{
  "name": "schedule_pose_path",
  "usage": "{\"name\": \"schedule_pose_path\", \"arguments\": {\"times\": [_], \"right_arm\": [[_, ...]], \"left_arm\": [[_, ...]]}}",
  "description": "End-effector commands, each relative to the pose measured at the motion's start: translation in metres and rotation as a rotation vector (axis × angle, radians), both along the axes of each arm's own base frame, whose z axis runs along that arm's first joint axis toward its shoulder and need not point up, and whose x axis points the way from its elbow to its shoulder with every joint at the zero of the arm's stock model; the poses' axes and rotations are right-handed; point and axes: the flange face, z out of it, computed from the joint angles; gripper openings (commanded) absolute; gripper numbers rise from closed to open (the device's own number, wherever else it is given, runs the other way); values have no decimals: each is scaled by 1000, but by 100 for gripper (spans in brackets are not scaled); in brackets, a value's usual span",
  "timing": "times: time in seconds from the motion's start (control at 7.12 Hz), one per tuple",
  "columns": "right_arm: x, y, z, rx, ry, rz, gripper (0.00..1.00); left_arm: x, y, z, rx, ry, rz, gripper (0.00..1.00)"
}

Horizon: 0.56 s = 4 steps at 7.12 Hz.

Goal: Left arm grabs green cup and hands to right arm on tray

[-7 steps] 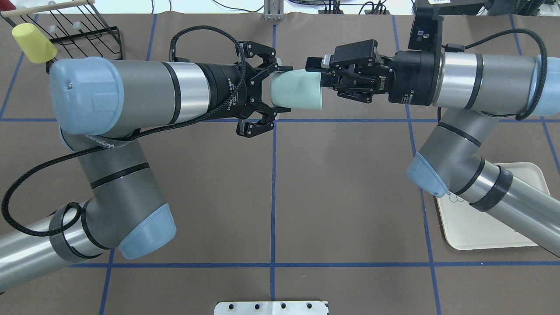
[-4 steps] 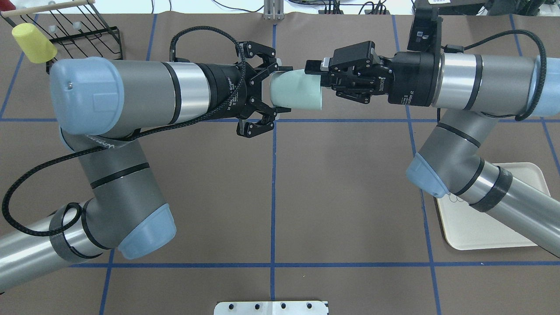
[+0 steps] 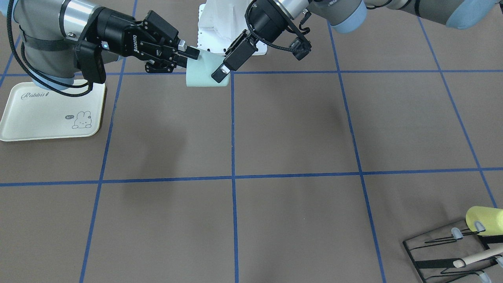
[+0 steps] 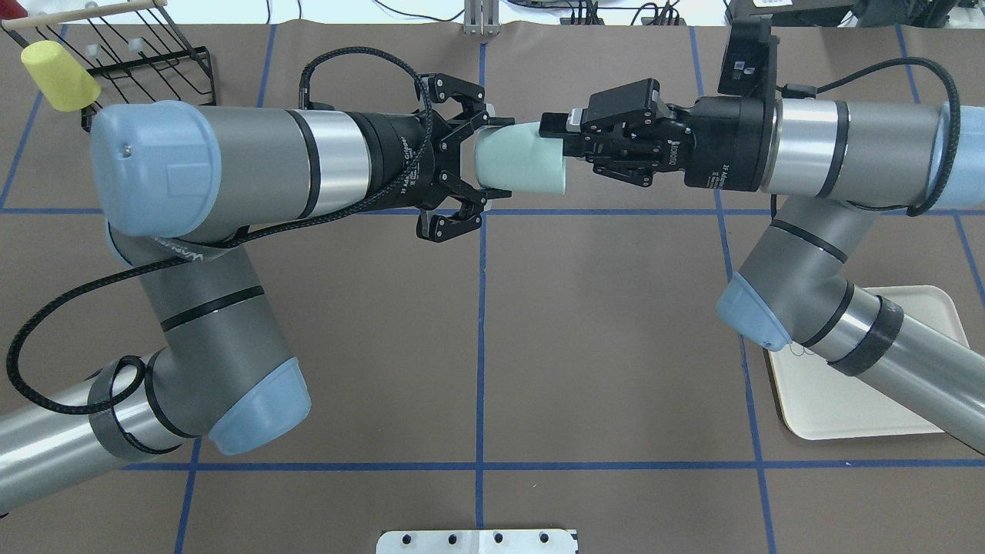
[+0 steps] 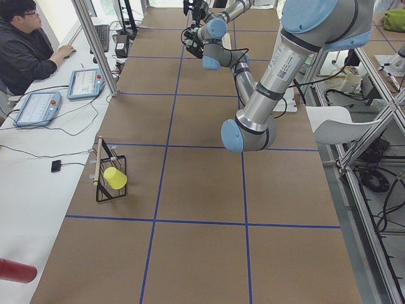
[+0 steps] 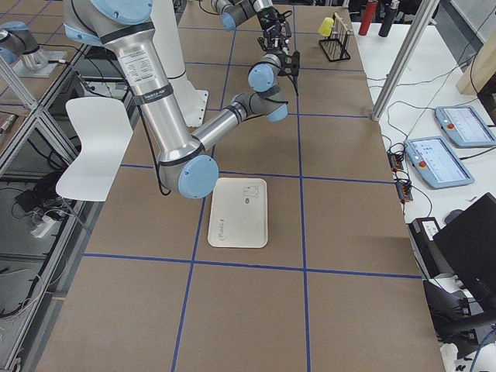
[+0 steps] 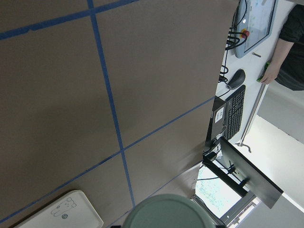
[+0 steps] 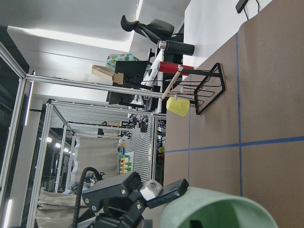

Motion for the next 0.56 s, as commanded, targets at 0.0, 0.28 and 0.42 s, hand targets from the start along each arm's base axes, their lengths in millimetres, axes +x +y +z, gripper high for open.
{"name": "schedule_pose_path", "arguments": {"times": [0.0, 0.28, 0.42], "right_arm": [[0, 1, 0, 1, 0, -2, 37], [0, 1, -2, 3, -2, -2, 37], [0, 1, -1, 2, -1, -2, 35]], "left_arm": [[3, 0, 2, -2, -4, 3, 0], [4, 1, 1, -2, -4, 5, 0], [4, 1, 1, -2, -4, 5, 0]]}}
